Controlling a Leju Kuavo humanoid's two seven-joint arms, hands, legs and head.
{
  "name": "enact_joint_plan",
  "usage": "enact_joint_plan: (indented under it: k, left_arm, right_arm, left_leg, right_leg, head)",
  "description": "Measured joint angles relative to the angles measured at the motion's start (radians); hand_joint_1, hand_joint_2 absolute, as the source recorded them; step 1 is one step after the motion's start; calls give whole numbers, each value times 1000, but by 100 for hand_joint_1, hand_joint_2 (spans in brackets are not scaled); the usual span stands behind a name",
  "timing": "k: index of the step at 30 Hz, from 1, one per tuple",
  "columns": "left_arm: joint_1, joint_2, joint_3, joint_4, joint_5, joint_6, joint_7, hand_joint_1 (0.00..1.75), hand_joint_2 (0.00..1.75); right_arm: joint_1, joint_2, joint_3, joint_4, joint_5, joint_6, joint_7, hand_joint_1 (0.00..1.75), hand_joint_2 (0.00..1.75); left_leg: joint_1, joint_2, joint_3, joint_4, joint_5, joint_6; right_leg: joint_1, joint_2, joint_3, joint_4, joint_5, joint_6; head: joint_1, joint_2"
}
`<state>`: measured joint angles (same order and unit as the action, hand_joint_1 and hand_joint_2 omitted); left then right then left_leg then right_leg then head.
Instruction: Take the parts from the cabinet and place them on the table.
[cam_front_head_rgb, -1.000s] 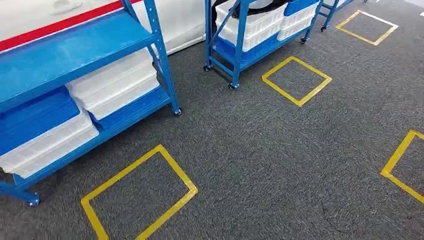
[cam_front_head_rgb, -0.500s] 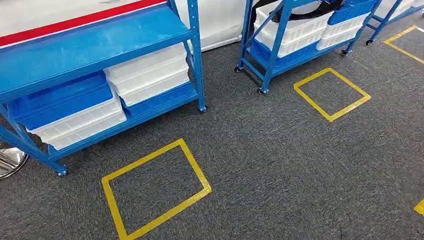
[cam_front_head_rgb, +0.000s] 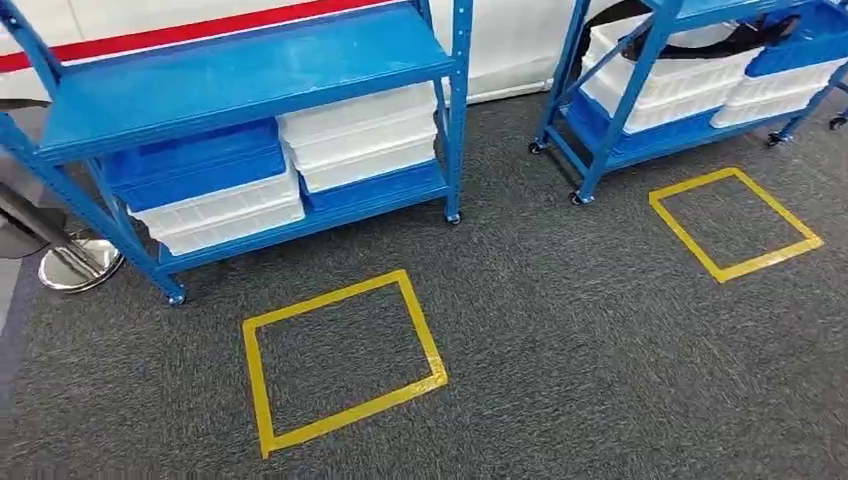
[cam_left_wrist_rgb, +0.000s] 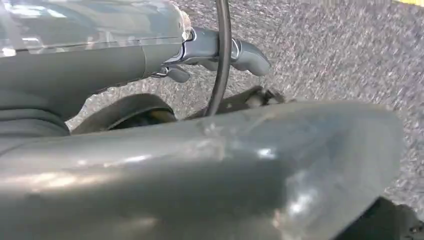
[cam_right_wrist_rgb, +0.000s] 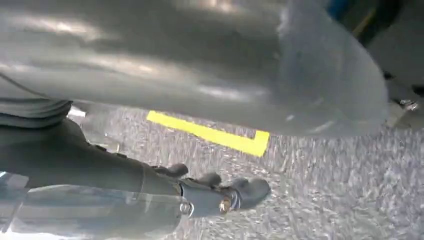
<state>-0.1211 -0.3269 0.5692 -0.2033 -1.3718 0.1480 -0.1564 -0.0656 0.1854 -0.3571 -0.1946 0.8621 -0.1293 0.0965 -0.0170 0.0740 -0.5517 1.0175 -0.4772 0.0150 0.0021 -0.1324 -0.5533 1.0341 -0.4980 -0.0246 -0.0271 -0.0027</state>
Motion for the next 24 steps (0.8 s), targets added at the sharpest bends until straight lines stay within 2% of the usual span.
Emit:
enact_joint_plan:
  k: [1,2,3,4,5,6,7,8,9,10,11,12,13,14,15,17,18,19,20,21,22,23,24]
  left_arm:
    - [3,1,0,0,0,0,0,0,0]
    - [5,2,0,0,0,0,0,0,0]
    - [7,0,0,0,0,0,0,0,0]
    - [4,0,0,0,0,-2,1,0,0]
    - [2,-1,0,0,0,-2,1,0,0]
    - [-1,-2,0,0,-1,-3,1,0,0]
    - [1,-2,0,0,-1,-3,1,0,0]
    - [3,-2,0,0,-1,-3,2,0,0]
    - [6,-2,0,0,-1,-5,3,0,0]
    - [6,-2,0,0,-1,-6,3,0,0]
    - [5,-2,0,0,-1,-6,3,0,0]
    - [5,-3,0,0,-1,-7,3,0,0]
    - [4,-3,0,0,0,-8,3,0,0]
    - [2,-3,0,0,0,-8,3,0,0]
    - [1,-3,0,0,0,-9,3,0,0]
    - [5,-2,0,0,0,-12,3,0,0]
    - [7,-2,0,0,0,-13,3,0,0]
    - [8,-2,0,0,0,-13,1,0,0]
    - [7,-2,0,0,1,-13,0,0,0]
    - [4,-2,0,0,2,-11,-2,0,0]
    - [2,-2,0,0,5,-11,-6,0,0]
    - [2,-2,0,0,9,-11,-10,0,0]
    - [3,-2,0,0,10,-12,-13,0,0]
  right_arm:
    - [-3,0,0,0,0,0,0,0,0]
    - [-7,0,1,0,0,0,0,0,0]
    - [-6,0,1,0,0,0,0,0,0]
    - [-3,-1,1,0,1,0,0,0,0]
    - [-2,-1,1,0,2,0,0,0,0]
    - [1,-1,1,0,3,0,0,0,0]
    - [2,-2,1,0,3,0,0,0,0]
    - [2,-4,2,0,4,0,0,0,0]
    - [2,-6,2,0,7,0,1,0,0]
    - [2,-7,3,0,10,0,2,0,0]
    - [3,-9,3,0,11,0,4,0,0]
    - [4,-10,3,0,12,0,6,0,0]
    - [7,-10,4,2,13,0,8,0,0]
    - [6,-9,4,2,14,2,8,0,0]
    - [5,-10,5,2,15,2,8,0,0]
    - [1,-10,5,2,18,2,8,0,0]
    - [1,-10,5,2,18,1,8,0,0]
    - [2,-10,5,2,18,-2,6,0,0]
    - [1,-10,5,2,17,-3,-3,0,0]
    - [2,-10,5,2,14,-6,-8,0,0]
    - [4,-10,5,2,13,-9,-11,0,0]
    - [6,-10,5,2,11,-13,-11,0,0]
    - [6,-10,5,2,11,-16,-11,0,0]
  left_leg:
    - [-1,-12,-1,-2,1,3]
    - [2,-26,3,-15,9,10]
    - [14,-38,17,-33,25,12]
    - [17,-50,15,-36,30,18]
    - [18,-59,12,-36,33,20]
    - [19,-75,8,-35,34,19]
    - [19,-90,7,-35,35,18]
    - [19,-103,6,-32,35,18]
    - [21,-117,6,-29,34,17]
    - [23,-132,6,-25,32,14]
    - [26,-148,6,-19,29,9]
    - [28,-161,4,-10,24,2]
    - [25,-171,-6,4,17,-8]
    - [24,-186,-17,17,14,-15]
    - [24,-188,-20,15,17,-19]
    - [32,-209,-23,10,20,-30]
    - [35,-198,-26,17,13,-34]
    - [27,-137,-36,44,-3,-37]
    - [28,-101,-63,99,-35,-40]
    - [29,-87,-103,176,-73,-43]
    - [29,-81,-143,256,-103,-43]
    - [29,-80,-171,311,-113,-42]
    - [29,-80,-178,323,-103,-39]
  right_leg:
    - [-1,-12,5,-5,2,5]
    - [1,-23,11,-8,2,9]
    - [-5,28,13,3,-10,19]
    - [-9,88,-6,36,-38,23]
    - [-10,115,-33,90,-72,24]
    - [-12,128,-78,185,-118,30]
    - [-15,130,-113,253,-141,35]
    - [-17,130,-129,282,-138,39]
    - [-20,130,-124,266,-113,41]
    - [-24,131,-102,215,-73,44]
    - [-28,137,-66,137,-24,48]
    - [-35,160,-33,62,15,52]
    - [-38,211,-20,28,6,54]
    - [-38,211,-23,25,3,43]
    - [-37,200,-26,26,4,39]
    - [-29,180,-23,26,4,21]
    - [-34,167,-21,20,7,11]
    - [-32,162,-19,18,7,6]
    - [-28,153,-19,18,6,-1]
    - [-24,144,-20,18,1,-6]
    - [-21,135,-21,18,-1,-8]
    - [-18,129,-19,18,-7,-8]
    - [-15,122,-16,18,-10,-9]
  head:
    - [0,0]
    - [0,0]
    - [0,0]
    - [0,0]
    - [0,0]
    - [0,0]
    - [0,0]
    - [0,0]
    - [0,0]
    - [0,0]
    - [0,0]
    - [0,0]
    - [0,0]
    - [0,0]
    - [0,0]
    - [0,0]
    - [0,0]
    - [0,0]
    - [0,0]
    - [0,0]
    - [0,0]
    - [0,0]
    - [0,0]
